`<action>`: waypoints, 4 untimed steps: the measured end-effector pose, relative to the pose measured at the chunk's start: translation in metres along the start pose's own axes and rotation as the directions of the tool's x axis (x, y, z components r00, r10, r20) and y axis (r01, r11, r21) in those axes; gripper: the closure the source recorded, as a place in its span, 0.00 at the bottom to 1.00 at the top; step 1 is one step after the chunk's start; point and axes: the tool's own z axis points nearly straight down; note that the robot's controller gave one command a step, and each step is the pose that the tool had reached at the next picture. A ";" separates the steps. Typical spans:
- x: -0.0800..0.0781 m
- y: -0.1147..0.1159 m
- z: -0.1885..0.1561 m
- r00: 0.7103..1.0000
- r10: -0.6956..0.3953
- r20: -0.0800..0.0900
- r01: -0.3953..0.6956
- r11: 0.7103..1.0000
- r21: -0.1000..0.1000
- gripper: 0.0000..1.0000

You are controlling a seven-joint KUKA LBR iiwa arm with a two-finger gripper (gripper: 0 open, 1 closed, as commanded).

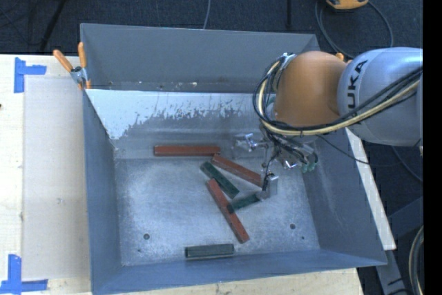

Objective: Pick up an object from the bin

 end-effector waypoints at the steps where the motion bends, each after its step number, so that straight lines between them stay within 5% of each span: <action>1: 0.007 0.010 0.015 0.989 0.146 0.003 -0.146 0.989 -0.002 1.00; 2: 0.007 0.010 0.015 0.989 0.146 0.003 -0.146 0.989 -0.002 1.00; 3: 0.007 0.013 -0.008 1.000 0.027 0.001 -0.027 1.000 -0.003 1.00; 4: 0.007 0.042 -0.071 0.999 -0.040 -0.004 0.040 0.999 -0.005 1.00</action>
Offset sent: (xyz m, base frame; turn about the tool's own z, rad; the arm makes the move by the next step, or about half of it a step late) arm 0.0000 0.0000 0.0000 0.0000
